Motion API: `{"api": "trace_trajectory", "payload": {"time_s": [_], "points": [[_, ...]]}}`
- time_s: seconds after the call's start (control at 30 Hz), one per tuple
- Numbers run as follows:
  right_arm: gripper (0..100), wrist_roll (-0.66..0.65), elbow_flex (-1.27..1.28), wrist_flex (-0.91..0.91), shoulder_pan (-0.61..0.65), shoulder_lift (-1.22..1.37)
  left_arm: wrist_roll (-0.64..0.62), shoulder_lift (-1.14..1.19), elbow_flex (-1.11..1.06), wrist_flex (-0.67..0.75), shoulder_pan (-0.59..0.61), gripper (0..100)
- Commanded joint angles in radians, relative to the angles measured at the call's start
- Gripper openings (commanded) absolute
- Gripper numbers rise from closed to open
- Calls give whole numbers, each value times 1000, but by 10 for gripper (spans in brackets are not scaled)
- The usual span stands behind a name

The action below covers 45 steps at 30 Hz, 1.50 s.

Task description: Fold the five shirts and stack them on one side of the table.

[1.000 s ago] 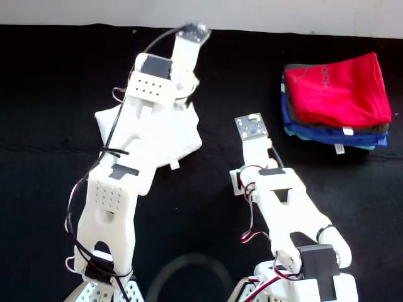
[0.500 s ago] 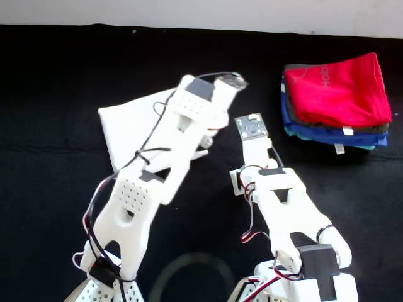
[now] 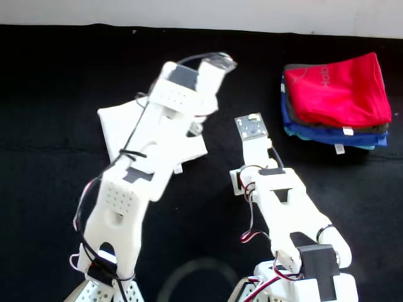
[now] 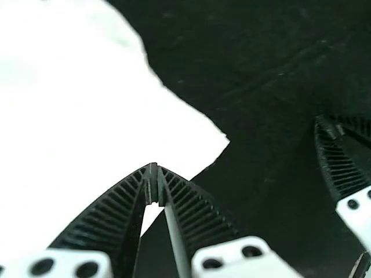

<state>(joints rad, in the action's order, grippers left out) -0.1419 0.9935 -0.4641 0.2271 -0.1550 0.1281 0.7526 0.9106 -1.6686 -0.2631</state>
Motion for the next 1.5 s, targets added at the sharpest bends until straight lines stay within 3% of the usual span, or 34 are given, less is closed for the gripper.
{"api": "trace_trajectory", "payload": {"time_s": [0.0,0.13,0.3,0.47,0.63,0.9,1.0,1.17,1.47], "points": [[6,8,-22,22,7,15,0,-74,4,-14,90,10],[6,8,-22,22,7,15,0,-48,-4,41,139,10],[6,8,-22,22,7,15,0,65,-2,209,94,10],[6,8,-22,22,7,15,0,200,15,255,-5,10],[6,8,-22,22,7,16,-2,208,199,255,12,10],[6,8,-22,24,7,16,-2,214,702,-101,127,10],[6,8,-22,24,7,16,-2,203,717,-117,206,10],[6,8,-24,24,7,16,-2,139,510,-123,286,10],[6,8,-27,24,12,16,6,-364,-311,-86,337,10]]}}
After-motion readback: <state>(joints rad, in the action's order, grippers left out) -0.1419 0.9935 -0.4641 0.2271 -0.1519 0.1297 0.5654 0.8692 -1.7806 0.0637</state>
